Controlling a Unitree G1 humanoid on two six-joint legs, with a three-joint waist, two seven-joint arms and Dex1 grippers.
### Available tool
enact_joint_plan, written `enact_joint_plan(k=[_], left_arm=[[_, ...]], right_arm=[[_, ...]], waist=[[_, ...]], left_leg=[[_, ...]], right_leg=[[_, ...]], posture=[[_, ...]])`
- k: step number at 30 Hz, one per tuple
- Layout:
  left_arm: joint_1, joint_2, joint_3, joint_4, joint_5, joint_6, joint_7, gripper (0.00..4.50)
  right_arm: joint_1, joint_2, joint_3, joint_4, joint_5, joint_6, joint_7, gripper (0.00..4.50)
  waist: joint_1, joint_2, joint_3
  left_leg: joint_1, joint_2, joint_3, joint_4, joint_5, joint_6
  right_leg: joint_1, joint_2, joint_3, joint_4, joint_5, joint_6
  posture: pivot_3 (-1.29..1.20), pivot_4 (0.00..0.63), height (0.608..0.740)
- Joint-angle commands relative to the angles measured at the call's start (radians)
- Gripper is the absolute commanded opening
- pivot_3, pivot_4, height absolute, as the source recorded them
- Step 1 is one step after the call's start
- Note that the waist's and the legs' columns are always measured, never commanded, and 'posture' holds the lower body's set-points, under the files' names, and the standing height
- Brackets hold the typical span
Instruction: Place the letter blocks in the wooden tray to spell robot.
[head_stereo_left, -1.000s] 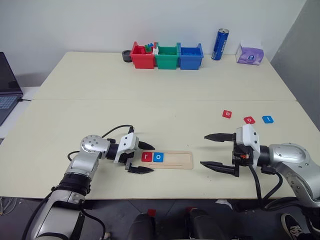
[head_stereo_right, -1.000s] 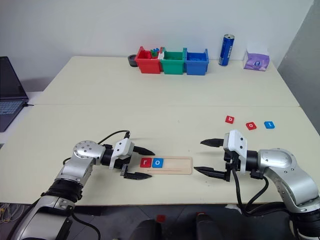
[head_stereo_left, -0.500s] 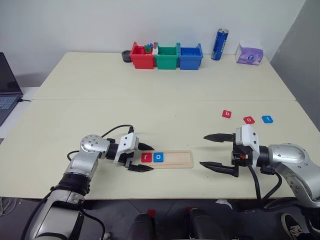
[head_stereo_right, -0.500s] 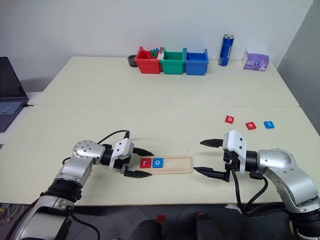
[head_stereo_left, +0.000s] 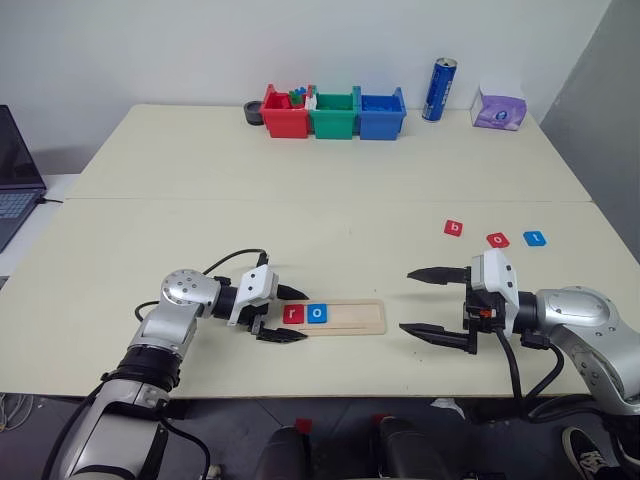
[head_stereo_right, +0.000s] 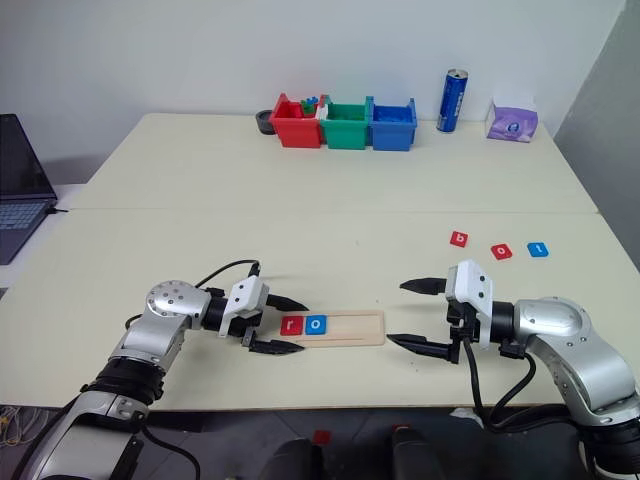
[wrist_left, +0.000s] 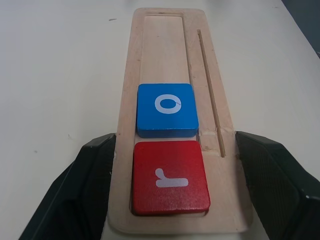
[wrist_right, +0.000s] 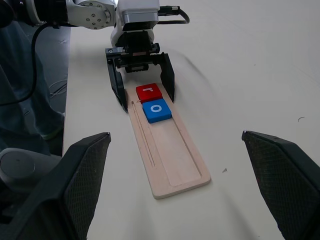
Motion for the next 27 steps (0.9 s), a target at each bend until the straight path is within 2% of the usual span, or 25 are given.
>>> enact_joint_plan(k=[1, 3, 6, 7, 17, 27], left_arm=[[-0.01, 0.003, -0.013, 0.011, 0.028, -0.004, 0.034, 3.38], [-0.009, 0.002, -0.014, 0.009, 0.026, -0.006, 0.032, 3.38], [-0.013, -0.001, -0.013, 0.007, 0.019, 0.0, 0.025, 4.43], [-0.014, -0.001, -0.013, 0.005, 0.016, 0.002, 0.021, 4.47], [-0.021, 0.01, -0.007, -0.023, -0.01, 0.023, -0.016, 4.47], [-0.068, 0.121, 0.042, -0.259, -0.121, 0.306, -0.069, 4.47]], right_arm=[[-0.009, 0.0, -0.015, -0.029, 0.007, -0.002, -0.005, 4.5], [-0.009, 0.001, -0.015, -0.031, 0.007, -0.001, -0.005, 4.5], [-0.011, 0.001, -0.013, -0.032, 0.008, 0.001, -0.006, 4.5], [-0.011, 0.002, -0.013, -0.033, 0.009, 0.002, -0.007, 4.5], [-0.002, 0.003, -0.015, -0.044, 0.011, 0.006, -0.015, 4.5], [-0.003, 0.007, -0.03, -0.052, 0.04, 0.039, -0.032, 4.5]], waist=[[0.0, 0.0, 0.0], [0.0, 0.0, 0.0], [0.0, 0.0, 0.0], [0.0, 0.0, 0.0], [0.0, 0.0, 0.0], [-0.001, 0.0, 0.0]], left_leg=[[0.0, 0.0, 0.0, 0.0, 0.0, 0.0], [0.0, 0.0, 0.0, 0.0, 0.0, 0.0], [0.001, 0.0, 0.0, 0.0, 0.0, 0.0], [0.001, 0.0, 0.0, 0.0, 0.0, 0.0], [0.001, 0.0, 0.0, 0.0, 0.0, 0.0], [0.0, 0.0, 0.0, 0.0, 0.0, 0.0]], right_leg=[[0.0, 0.0, 0.0, 0.0, 0.0, 0.0], [0.0, 0.0, 0.0, 0.001, 0.0, 0.0], [0.0, 0.0, 0.0, 0.001, 0.0, 0.0], [0.0, 0.0, 0.0, 0.001, 0.0, 0.0], [0.0, 0.0, 0.0, 0.001, 0.0, 0.0], [0.0, 0.0, 0.0, 0.0, 0.0, 0.0]], posture=[[0.0, 0.15, 0.74], [0.0, 0.15, 0.74], [0.0, 0.15, 0.74], [0.0, 0.15, 0.74], [0.0, 0.15, 0.74], [0.0, 0.15, 0.74]])
